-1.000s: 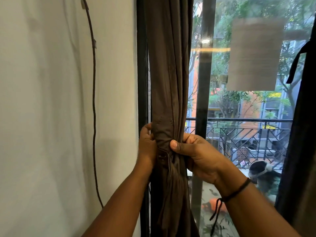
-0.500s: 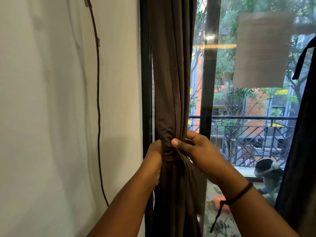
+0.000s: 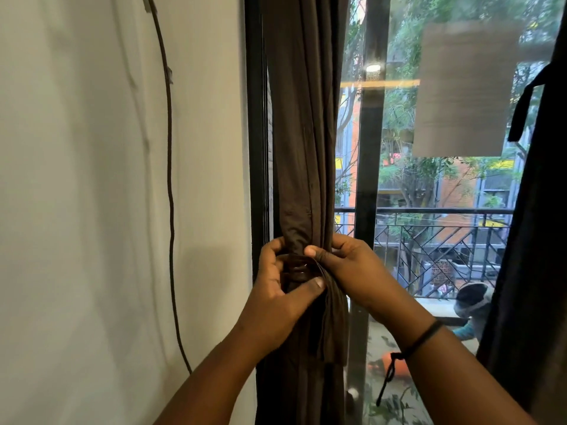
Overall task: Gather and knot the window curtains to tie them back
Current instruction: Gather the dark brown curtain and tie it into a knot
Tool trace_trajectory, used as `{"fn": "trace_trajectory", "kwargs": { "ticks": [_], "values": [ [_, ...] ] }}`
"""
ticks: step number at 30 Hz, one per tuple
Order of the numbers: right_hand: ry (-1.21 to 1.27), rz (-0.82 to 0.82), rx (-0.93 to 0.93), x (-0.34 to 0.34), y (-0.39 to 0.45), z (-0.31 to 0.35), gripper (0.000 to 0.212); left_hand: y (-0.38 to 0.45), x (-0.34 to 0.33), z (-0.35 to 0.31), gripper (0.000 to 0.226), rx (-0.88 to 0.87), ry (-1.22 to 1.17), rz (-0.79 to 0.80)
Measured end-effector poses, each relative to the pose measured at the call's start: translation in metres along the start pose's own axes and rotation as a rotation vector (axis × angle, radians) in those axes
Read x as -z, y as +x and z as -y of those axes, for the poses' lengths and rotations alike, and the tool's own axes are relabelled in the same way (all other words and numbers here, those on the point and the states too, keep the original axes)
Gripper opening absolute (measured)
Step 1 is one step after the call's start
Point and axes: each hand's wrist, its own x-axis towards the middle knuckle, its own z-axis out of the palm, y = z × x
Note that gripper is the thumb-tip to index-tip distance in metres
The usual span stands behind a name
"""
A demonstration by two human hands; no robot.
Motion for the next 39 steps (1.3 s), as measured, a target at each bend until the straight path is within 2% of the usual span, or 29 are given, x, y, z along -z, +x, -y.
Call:
{"fn": "trace_trajectory", "kwargs": {
  "ticks": [1, 2, 4, 5, 8, 10, 12, 13, 16, 19, 22, 28, 32, 35, 37, 39],
  "values": [
    [-0.040, -0.028, 0.005, -0.005, 0.001, 0.001, 0.008, 0.001, 0.000, 0.003, 0.053, -0.021, 0.029, -0.038],
    [-0.088, -0.055, 0.000, -0.009, 0.002, 0.001, 0.018, 0.001, 0.000, 0.003, 0.051, -0.043, 0.052, -0.080],
    [-0.175, -0.093, -0.052, -0.013, 0.002, -0.001, 0.054, 0.001, 0.001, 0.001, 0.045, -0.074, 0.066, -0.126],
    [-0.230, -0.095, -0.069, -0.014, 0.002, -0.002, 0.061, 0.001, 0.003, 0.002, 0.041, -0.087, 0.062, -0.137],
    [-0.470, -0.050, -0.020, -0.011, 0.000, -0.002, 0.031, 0.004, 0.006, 0.002, 0.043, -0.070, 0.015, -0.157],
    [-0.558, -0.017, 0.051, -0.011, -0.003, -0.002, 0.040, 0.008, 0.011, 0.001, 0.039, -0.042, -0.039, -0.137],
    [-0.490, 0.021, 0.081, -0.011, -0.007, -0.004, 0.063, 0.011, 0.017, -0.003, 0.031, -0.061, -0.019, -0.115],
    [-0.447, 0.041, 0.093, -0.011, -0.008, -0.005, 0.065, 0.012, 0.020, -0.004, 0.030, -0.065, -0.019, -0.112],
    [-0.300, 0.086, 0.076, -0.013, -0.016, -0.011, 0.048, 0.018, 0.025, 0.001, 0.029, -0.051, -0.016, -0.128],
    [-0.253, 0.082, 0.085, -0.015, -0.023, -0.015, 0.053, 0.025, 0.024, 0.009, 0.025, -0.033, 0.001, -0.159],
    [-0.377, 0.061, 0.072, -0.015, -0.030, -0.005, 0.073, 0.028, 0.021, 0.014, 0.026, -0.031, 0.007, -0.143],
    [-0.633, 0.136, 0.061, -0.007, -0.040, 0.006, 0.061, 0.022, 0.011, 0.019, 0.029, -0.190, 0.046, -0.181],
    [-0.825, 0.041, 0.145, -0.004, -0.041, 0.001, 0.039, 0.015, 0.004, 0.020, 0.040, -0.353, 0.210, -0.248],
    [-0.811, -0.075, 0.240, -0.006, -0.041, -0.002, 0.026, 0.012, 0.005, 0.020, 0.024, -0.409, 0.384, -0.283],
    [-0.711, -0.112, 0.234, -0.007, -0.042, -0.003, 0.033, 0.008, 0.007, 0.019, 0.014, -0.457, 0.502, -0.218],
    [-0.633, -0.143, 0.232, -0.008, -0.041, -0.005, 0.047, 0.004, 0.009, 0.015, 0.020, -0.453, 0.555, -0.155]
  ]
}}
